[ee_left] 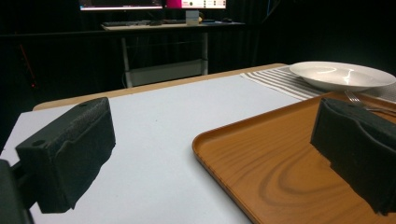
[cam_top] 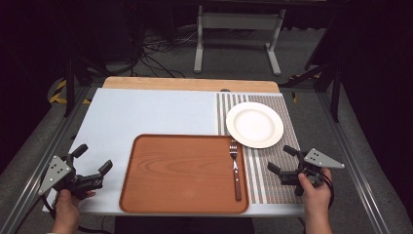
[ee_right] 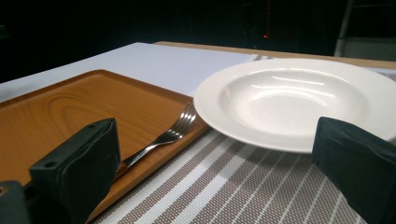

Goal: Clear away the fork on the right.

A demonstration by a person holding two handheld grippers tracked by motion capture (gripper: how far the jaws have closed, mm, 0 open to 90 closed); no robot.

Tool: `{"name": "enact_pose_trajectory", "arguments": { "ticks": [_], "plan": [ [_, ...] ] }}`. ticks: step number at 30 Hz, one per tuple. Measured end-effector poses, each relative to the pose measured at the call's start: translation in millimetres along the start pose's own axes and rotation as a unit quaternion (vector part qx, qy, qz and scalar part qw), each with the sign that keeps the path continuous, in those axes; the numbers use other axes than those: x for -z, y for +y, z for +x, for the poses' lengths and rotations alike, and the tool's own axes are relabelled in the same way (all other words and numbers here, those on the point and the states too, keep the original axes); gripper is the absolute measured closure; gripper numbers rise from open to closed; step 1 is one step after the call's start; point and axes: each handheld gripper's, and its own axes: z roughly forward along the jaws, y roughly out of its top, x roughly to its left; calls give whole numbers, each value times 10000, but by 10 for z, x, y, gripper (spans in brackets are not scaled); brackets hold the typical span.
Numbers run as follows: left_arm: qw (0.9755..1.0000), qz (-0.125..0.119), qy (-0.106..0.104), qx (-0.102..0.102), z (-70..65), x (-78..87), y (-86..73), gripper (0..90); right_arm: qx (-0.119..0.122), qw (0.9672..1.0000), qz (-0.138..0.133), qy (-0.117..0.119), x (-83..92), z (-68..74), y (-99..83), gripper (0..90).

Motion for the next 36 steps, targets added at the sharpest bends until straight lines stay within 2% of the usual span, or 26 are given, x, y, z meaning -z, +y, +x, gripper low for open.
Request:
{"name": "enact_pose_trajectory", "arguments": {
  "ticks": [7, 13, 18, 36],
  "plan": [
    [10000, 34, -6, -20, 3, -6, -4, 5, -39, 10000, 23, 61, -8, 2, -31, 26],
    [10000, 31, 12, -14, 5, -8, -5, 5, -179, 9998, 88, 33, -12, -1, -60, 26],
    [10000, 24, 12, -14, 5, -6, -2, 5, -92, 9997, 212, 61, -37, 10, -83, 26],
    [10000, 22, 19, -13, 8, -8, -1, 5, -53, 9997, 211, 53, -36, 12, -77, 26]
  ]
}}
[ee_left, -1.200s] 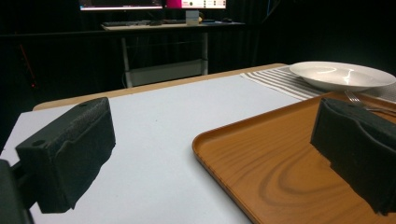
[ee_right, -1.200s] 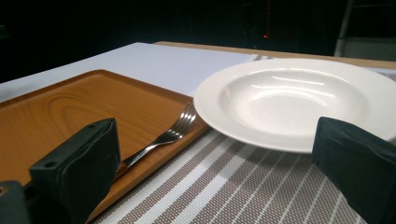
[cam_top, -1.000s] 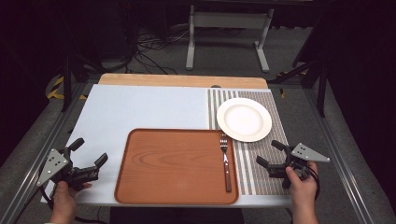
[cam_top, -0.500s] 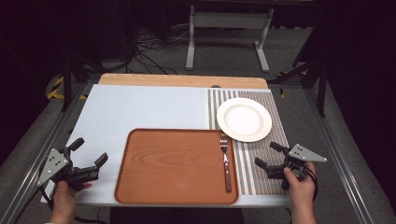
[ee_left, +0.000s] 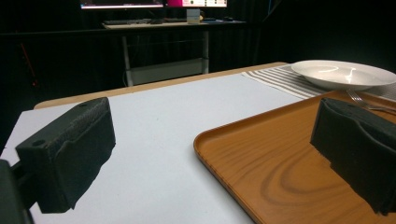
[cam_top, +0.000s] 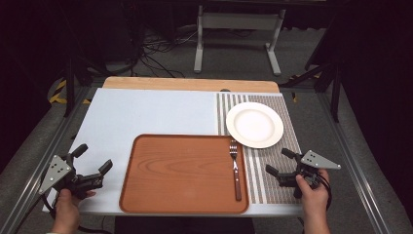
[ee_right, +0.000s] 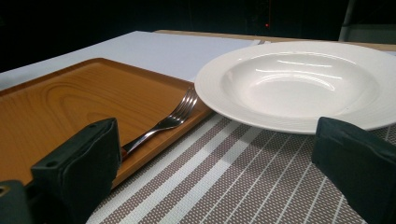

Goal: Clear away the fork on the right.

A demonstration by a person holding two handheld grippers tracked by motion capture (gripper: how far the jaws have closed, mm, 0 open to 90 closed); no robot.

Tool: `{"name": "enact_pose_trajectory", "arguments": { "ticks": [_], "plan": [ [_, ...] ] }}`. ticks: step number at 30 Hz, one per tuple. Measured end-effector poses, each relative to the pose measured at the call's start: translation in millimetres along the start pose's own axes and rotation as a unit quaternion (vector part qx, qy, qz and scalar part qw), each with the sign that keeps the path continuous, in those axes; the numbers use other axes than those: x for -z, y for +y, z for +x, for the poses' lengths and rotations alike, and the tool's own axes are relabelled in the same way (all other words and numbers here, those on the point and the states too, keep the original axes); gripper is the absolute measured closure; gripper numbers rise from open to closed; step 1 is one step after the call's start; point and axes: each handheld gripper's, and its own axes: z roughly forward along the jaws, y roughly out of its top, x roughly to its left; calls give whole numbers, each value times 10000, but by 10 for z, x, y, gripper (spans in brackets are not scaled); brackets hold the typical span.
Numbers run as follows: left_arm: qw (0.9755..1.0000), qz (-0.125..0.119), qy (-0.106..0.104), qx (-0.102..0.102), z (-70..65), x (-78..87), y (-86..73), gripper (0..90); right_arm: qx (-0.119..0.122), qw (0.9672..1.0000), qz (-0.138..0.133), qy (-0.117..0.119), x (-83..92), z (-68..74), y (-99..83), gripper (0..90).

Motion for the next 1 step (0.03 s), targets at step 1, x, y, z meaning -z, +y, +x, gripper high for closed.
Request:
{"name": "enact_pose_trajectory", "arguments": {
  "ticks": [1],
  "plan": [
    [10000, -2, 2, 0, 0, -1, 0, 5, 5, 10000, -10, 2, 0, -1, 1, 26]
  ]
}}
